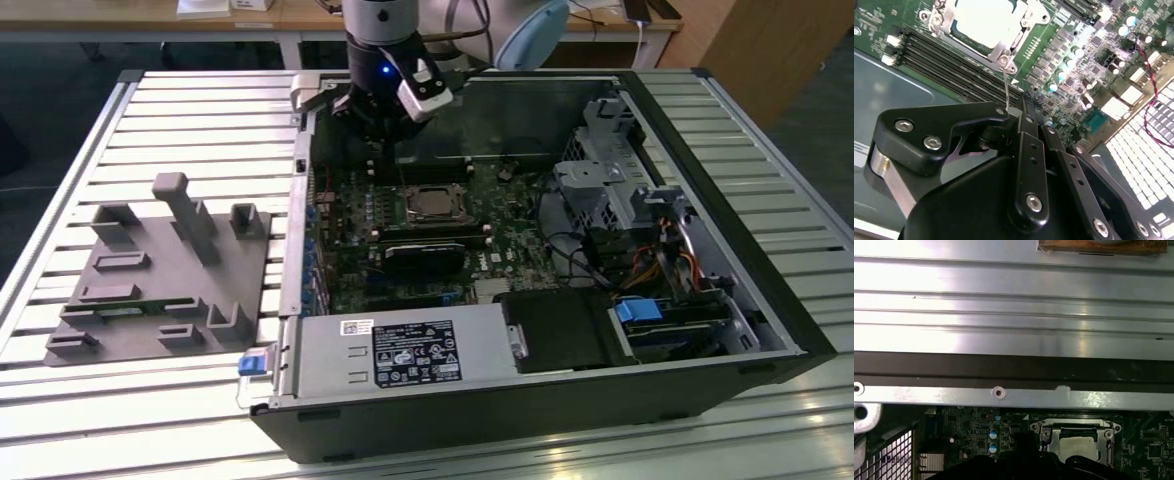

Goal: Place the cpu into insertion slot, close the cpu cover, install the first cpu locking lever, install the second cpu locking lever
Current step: 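Install the first cpu locking lever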

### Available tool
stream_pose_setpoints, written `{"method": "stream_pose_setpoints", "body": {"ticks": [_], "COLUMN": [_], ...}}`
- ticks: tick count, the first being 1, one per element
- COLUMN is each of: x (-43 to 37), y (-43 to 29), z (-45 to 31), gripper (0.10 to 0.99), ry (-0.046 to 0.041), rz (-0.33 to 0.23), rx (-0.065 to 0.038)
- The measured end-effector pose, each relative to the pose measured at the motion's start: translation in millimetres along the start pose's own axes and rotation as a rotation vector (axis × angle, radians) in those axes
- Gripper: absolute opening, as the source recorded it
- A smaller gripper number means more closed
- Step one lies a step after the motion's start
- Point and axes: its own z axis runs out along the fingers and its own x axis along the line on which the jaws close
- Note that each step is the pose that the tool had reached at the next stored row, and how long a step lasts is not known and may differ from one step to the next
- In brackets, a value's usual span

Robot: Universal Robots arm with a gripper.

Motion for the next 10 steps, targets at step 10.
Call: {"method": "stream_pose_setpoints", "body": {"ticks": [10], "x": [-14.9], "y": [0.1], "z": [0.5], "gripper": [0.106], "ry": [0.0002], "rz": [0.000], "rx": [0.000]}}
